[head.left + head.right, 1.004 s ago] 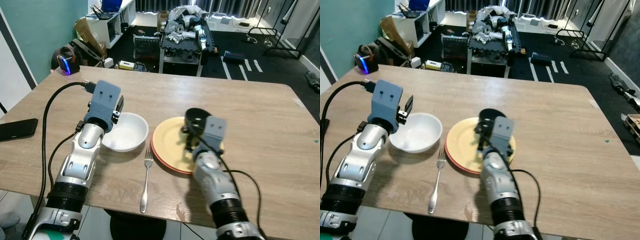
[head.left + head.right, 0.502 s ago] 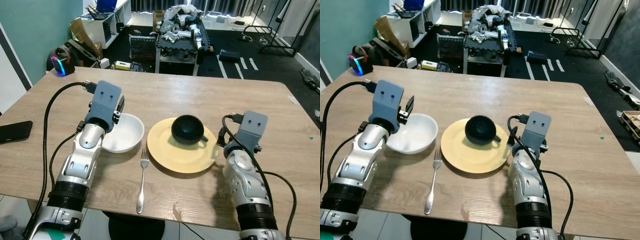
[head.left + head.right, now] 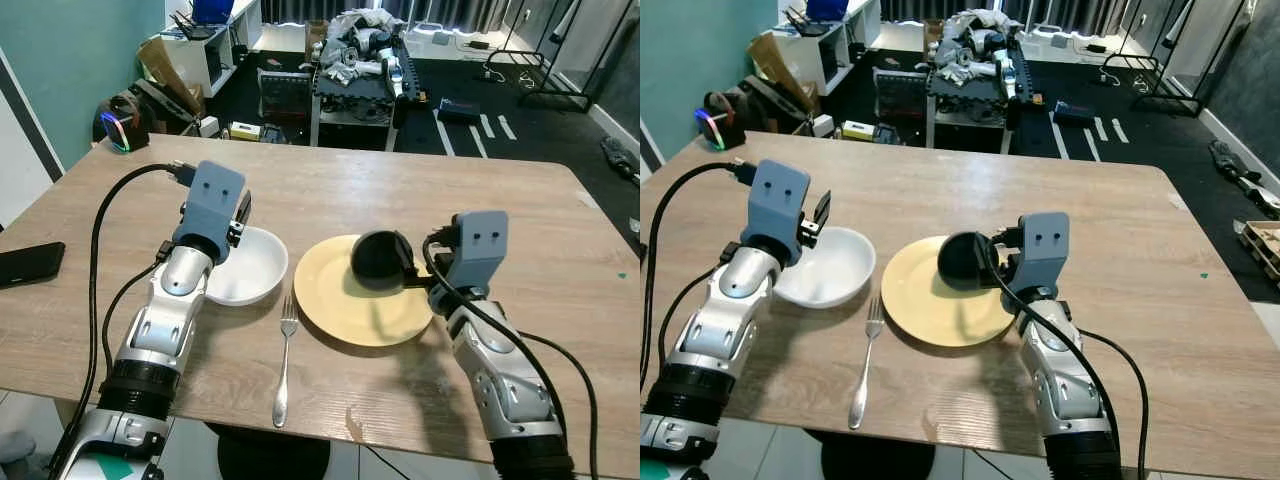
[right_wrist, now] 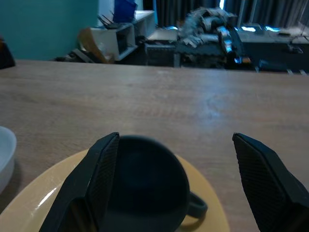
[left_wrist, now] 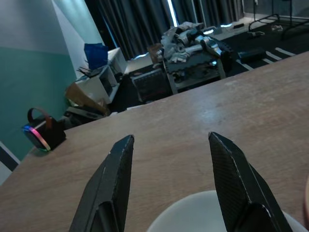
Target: Setting the table
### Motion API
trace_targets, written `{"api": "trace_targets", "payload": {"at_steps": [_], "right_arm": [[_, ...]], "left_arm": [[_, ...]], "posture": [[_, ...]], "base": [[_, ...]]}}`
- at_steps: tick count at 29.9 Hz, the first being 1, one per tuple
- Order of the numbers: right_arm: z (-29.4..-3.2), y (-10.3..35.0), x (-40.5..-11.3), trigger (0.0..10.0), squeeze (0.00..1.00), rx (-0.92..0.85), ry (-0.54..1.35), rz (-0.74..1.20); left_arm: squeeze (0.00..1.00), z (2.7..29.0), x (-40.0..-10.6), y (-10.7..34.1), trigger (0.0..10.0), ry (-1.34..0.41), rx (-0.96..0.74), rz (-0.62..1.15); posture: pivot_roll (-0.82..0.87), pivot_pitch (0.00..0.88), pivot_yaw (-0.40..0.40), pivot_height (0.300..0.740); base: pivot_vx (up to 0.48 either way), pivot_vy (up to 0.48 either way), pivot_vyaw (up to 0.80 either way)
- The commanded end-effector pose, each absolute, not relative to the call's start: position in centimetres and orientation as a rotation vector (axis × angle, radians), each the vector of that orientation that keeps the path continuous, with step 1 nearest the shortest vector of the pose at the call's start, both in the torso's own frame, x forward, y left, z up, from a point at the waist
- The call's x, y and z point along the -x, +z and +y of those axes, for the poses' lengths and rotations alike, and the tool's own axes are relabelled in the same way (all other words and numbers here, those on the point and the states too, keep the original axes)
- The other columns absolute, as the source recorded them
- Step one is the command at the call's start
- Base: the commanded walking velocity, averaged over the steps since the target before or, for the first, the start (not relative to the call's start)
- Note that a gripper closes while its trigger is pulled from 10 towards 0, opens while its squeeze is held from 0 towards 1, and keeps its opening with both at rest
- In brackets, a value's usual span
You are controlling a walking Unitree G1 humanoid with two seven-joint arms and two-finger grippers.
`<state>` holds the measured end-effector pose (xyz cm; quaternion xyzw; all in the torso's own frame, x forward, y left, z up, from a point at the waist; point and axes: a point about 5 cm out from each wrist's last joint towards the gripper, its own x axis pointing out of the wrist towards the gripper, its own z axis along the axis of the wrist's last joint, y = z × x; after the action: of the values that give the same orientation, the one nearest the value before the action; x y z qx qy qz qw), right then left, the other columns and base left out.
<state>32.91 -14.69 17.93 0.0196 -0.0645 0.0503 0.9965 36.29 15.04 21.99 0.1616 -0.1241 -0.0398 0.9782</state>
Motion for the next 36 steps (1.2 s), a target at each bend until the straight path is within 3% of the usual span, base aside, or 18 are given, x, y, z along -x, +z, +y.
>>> {"api": "trace_targets", "payload": {"at_steps": [1, 9, 15, 22, 24, 36], "right_arm": [[-14.2, 17.6, -33.3, 10.0, 0.00, -0.028, 0.081, -0.117], [-13.5, 16.6, -35.6, 10.0, 0.00, 0.030, -0.005, -0.073], [-13.0, 15.7, -36.3, 10.0, 0.00, 0.044, 0.122, -0.042], [-13.0, 15.5, -36.7, 10.0, 0.00, 0.021, 0.138, -0.047], [-14.2, 16.0, -36.7, 10.0, 0.00, -0.019, 0.193, -0.084], [-15.7, 15.2, -36.8, 10.0, 0.00, 0.034, 0.275, -0.077]], "left_arm": [[0.00, 14.8, -36.4, 21.9, 10.0, -0.088, -0.315, -0.248], [0.00, 15.1, -36.1, 22.3, 10.0, -0.080, -0.316, -0.258], [0.00, 16.0, -35.2, 21.9, 10.0, -0.072, -0.330, -0.246], [0.00, 16.3, -35.0, 21.8, 10.0, -0.065, -0.330, -0.238], [0.00, 16.3, -34.7, 21.7, 10.0, -0.061, -0.325, -0.233], [0.00, 15.8, -34.7, 21.7, 10.0, -0.076, -0.313, -0.226]], "posture": [[-0.03, 0.000, 0.069, 0.740], [0.01, 0.000, 0.060, 0.740], [0.03, 0.000, 0.053, 0.740], [0.03, 0.000, 0.050, 0.740], [0.03, 0.000, 0.048, 0.740], [0.02, 0.002, 0.053, 0.740]], "base": [[0.000, 0.000, 0.00], [0.000, 0.000, 0.00], [0.000, 0.000, 0.00], [0.000, 0.000, 0.00], [0.000, 0.000, 0.00], [0.000, 0.000, 0.00]]}}
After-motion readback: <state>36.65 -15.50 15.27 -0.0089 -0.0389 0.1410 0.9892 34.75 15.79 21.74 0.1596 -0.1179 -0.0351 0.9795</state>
